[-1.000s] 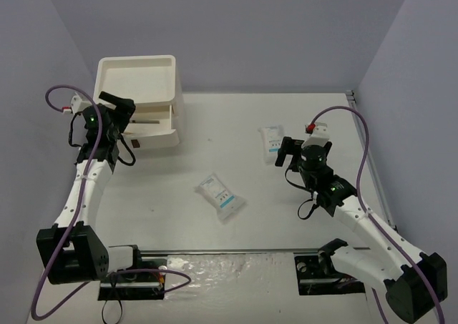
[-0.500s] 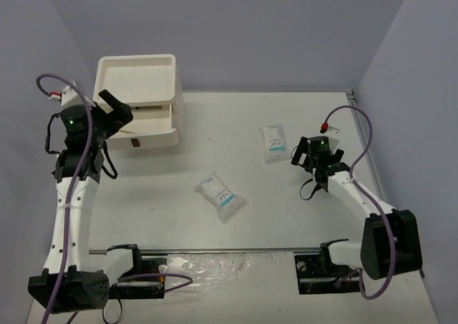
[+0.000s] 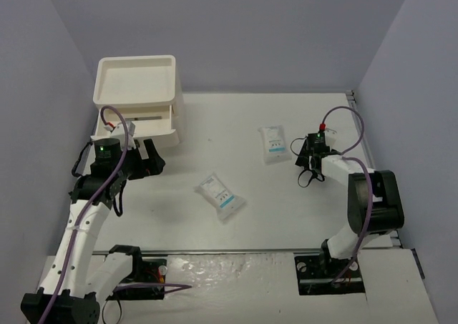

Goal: Organize the makeup

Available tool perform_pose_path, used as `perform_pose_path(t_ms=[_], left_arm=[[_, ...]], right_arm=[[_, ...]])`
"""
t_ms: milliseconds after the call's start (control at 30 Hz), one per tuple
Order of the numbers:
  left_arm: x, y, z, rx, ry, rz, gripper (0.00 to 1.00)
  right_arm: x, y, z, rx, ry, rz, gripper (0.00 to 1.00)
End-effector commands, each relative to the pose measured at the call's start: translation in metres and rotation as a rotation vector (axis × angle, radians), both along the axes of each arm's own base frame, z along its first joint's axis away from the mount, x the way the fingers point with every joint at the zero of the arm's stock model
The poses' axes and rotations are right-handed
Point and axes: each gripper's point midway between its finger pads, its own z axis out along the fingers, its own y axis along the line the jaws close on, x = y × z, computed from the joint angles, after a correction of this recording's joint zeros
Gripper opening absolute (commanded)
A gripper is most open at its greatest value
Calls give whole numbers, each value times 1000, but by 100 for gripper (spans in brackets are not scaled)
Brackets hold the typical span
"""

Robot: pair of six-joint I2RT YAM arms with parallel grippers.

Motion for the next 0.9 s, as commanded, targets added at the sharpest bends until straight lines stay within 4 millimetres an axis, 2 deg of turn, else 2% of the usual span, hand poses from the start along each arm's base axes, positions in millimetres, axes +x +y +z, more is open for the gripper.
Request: perform_pose_path(t_ms=[0,100,333,433,533,600,767,800,867], left_arm=[[-4,-11,43,-50,-131,-46,93],[-7,-13,48,-59,-139,-51,93],[-8,-22,60,-112,-155,-75,93],[-7,-28,66,-143,-168,-84,93],[-6,-45,79,-230,-179,-121,93],[-5,-58,88,-281,-194,-148,93],[1,-88,113,-373,-243,-188,93],[6,-87,116,-383,-254,-169,93],[8,-108,125,-420,-273,-206,93]], right_arm=[[26,-3,4,1,-37,6,52],[26,-5,-10,28,-3,8,42],[26,-7,-13,25,16,18,2],[26,-9,-8,5,4,18,0],[29,1,20,-14,-82,80,0],[34,25,57,7,-195,180,0],[26,120,138,120,-449,467,0],[17,139,145,160,-464,527,0],[-1,190,180,238,-574,671,0]])
